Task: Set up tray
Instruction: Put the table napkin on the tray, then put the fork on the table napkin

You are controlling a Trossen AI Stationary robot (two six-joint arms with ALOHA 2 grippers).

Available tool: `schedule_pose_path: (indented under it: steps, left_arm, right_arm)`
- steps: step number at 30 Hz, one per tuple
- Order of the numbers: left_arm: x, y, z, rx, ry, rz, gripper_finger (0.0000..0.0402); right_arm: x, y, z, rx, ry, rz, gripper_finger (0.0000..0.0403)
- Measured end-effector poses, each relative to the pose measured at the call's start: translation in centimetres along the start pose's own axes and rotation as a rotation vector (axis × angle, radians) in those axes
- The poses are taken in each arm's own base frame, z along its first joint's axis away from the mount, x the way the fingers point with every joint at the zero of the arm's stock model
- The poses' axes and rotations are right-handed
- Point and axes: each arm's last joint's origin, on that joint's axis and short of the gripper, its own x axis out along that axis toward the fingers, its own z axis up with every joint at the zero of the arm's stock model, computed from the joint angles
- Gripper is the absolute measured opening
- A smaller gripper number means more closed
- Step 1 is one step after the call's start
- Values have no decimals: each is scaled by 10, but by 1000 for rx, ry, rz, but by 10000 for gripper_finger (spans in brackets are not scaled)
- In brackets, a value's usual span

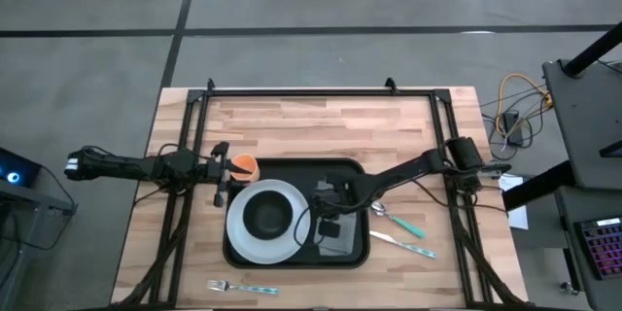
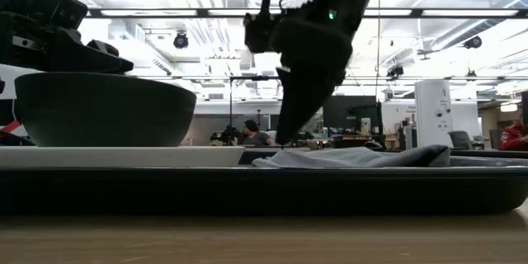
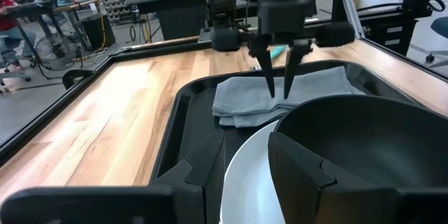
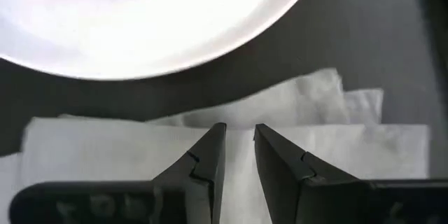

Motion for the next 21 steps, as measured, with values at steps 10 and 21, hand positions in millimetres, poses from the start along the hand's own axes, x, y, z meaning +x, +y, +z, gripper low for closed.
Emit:
schedule_pose_path:
  steps: [10, 21]
  left_arm:
    - [0, 0, 0, 0, 0, 0, 93]
    - [0, 0, 0, 0, 0, 0, 93]
  right_arm:
    - [10, -1, -11, 1, 51, 21, 68]
    - [-1, -1, -7, -5, 22, 39, 68]
